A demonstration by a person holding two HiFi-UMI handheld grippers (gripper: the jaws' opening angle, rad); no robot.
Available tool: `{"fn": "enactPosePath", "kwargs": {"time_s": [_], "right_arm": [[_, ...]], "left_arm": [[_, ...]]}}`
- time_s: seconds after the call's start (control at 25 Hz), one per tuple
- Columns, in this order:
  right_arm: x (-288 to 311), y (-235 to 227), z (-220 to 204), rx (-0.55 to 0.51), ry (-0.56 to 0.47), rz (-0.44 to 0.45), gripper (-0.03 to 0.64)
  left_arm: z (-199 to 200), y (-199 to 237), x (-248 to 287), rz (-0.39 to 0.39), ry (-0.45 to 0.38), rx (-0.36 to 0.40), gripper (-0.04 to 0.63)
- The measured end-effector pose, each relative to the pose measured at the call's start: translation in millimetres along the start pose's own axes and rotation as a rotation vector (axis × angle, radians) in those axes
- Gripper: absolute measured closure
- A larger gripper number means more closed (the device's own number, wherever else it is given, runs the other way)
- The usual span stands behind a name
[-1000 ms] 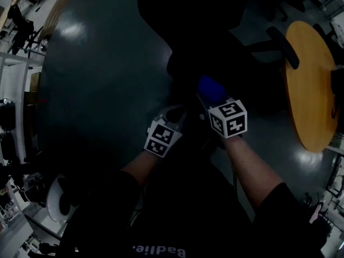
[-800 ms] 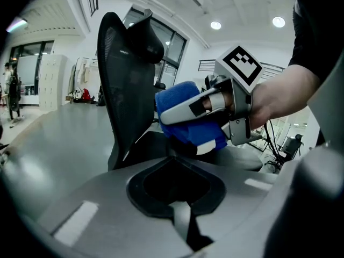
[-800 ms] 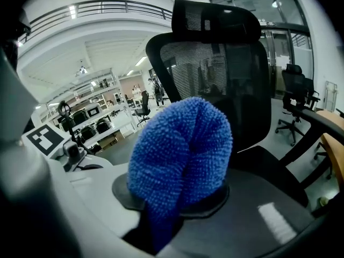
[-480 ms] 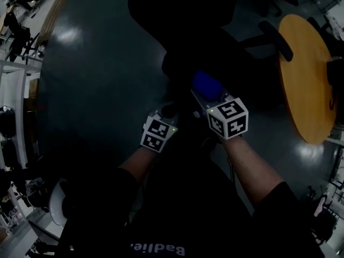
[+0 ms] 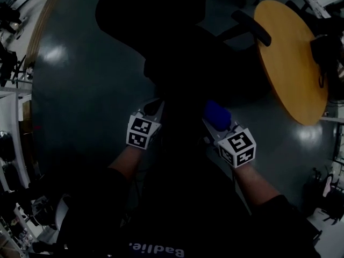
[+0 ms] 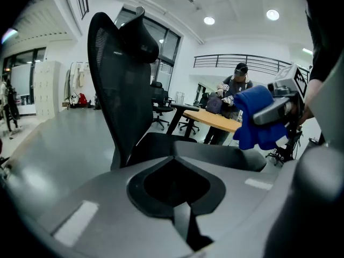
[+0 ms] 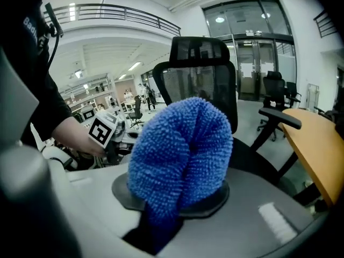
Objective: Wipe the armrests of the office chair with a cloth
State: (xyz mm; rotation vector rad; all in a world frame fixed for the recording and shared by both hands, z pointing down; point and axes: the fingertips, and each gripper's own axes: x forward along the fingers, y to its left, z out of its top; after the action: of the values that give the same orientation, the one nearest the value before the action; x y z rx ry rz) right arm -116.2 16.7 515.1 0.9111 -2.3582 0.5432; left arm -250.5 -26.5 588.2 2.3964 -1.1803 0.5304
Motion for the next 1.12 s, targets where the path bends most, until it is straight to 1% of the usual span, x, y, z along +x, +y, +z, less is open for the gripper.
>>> {"fn": "enactPosePath", "kwargs": {"time_s": [0.08,0.2,0.32,0.44,0.64,0.88,1.0,1.12], "right_arm": [[-15.3,0.5,-19.6,0.049,0.016,-0.014,0.502],[-31.6,5.3,-48.5,0.086,0.053,-0.030,0.502],[-35.0,11.3,-75.1,0.157,0.108,-0.028,0.503],[-30.4,15.2,-86.5,0.223,0.123,-0.016,0.505],[-11.8,22.4,-87.8,0.239,0.141,0.007,0.506],[6.7,26.8,-74.6,0.258,0.140,0.028,0.506],[21.5,29.5,-63.1,0.246,0.139,0.046,0.506],[39.9,35.8,-51.5,0.210,0.148,0.065,0.506]], "left_arm": [[-0.2,1.3,1.9,0.004,0.006,0.000,0.583],[-1.3,0.8,2.5,0.007,0.024,-0.008,0.583],[-2.4,1.1,2.6,0.013,0.031,-0.007,0.583],[-2.5,-0.5,3.4,0.014,0.037,-0.002,0.583],[-2.7,-2.1,4.5,0.016,0.044,0.000,0.584],[-4.5,-3.9,3.8,0.016,0.042,-0.021,0.584],[-4.0,-1.9,6.3,0.014,0.035,-0.013,0.583],[-3.5,-0.7,6.5,0.012,0.033,-0.010,0.584]]}}
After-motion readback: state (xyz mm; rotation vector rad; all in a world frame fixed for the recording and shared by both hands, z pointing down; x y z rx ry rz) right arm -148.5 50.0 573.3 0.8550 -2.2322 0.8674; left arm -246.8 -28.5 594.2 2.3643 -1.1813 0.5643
